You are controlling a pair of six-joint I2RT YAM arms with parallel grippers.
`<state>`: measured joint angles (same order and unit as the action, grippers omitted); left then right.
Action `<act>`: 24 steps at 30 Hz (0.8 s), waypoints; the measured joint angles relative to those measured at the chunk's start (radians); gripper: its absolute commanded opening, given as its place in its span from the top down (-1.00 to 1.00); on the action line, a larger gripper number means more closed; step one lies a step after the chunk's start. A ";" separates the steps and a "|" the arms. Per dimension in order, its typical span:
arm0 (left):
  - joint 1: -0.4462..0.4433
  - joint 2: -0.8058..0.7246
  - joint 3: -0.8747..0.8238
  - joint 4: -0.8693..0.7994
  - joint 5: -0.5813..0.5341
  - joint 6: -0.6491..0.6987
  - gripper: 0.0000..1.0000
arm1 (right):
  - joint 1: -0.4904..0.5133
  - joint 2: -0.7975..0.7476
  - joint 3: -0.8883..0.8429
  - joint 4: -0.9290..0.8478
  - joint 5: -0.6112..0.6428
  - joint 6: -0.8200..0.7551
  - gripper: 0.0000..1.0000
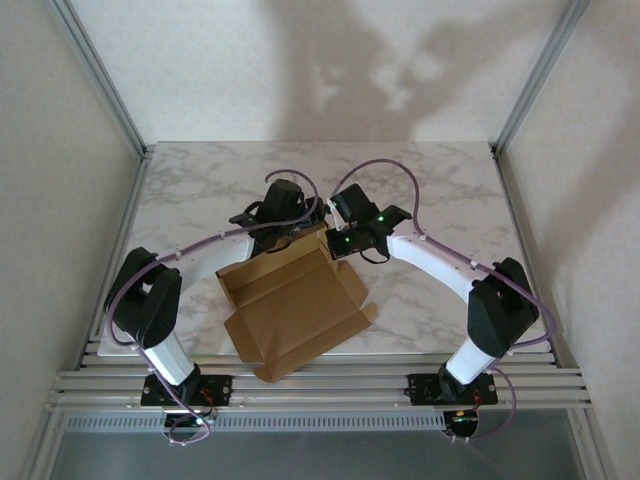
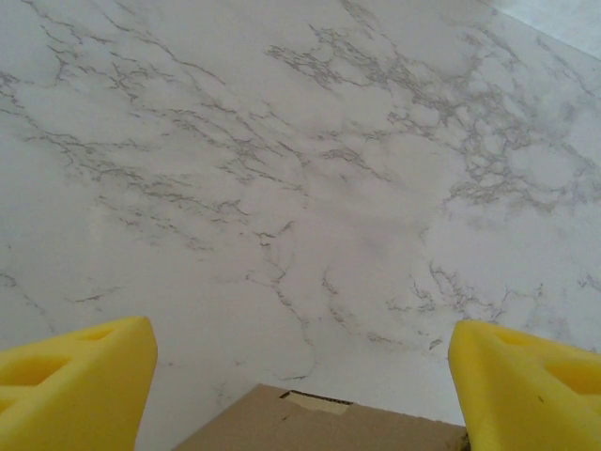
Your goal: Fold the paper box
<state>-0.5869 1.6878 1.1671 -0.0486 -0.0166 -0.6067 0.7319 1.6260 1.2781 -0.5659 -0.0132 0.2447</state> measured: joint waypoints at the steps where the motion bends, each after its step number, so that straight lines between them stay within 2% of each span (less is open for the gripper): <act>1: 0.003 -0.002 0.000 -0.001 0.002 0.001 -0.63 | 0.000 -0.006 -0.015 0.019 0.004 -0.001 1.00; 7: 0.036 -0.025 0.002 -0.021 0.078 0.060 -0.69 | 0.000 -0.018 -0.066 0.108 0.021 -0.052 1.00; 12: 0.140 -0.064 0.002 -0.011 0.227 0.120 -0.81 | 0.000 -0.001 -0.058 0.133 0.010 -0.153 1.00; 17: 0.239 -0.089 0.000 0.004 0.372 0.248 -0.94 | -0.001 0.066 0.017 0.129 -0.019 -0.256 1.00; 24: 0.265 -0.104 -0.154 0.150 0.542 0.333 -0.99 | -0.019 0.124 0.086 0.109 -0.084 -0.323 1.00</act>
<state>-0.3218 1.5837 1.0134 0.1009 0.5251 -0.2733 0.7124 1.7496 1.3643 -0.4568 -0.0975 -0.0780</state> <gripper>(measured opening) 0.993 0.049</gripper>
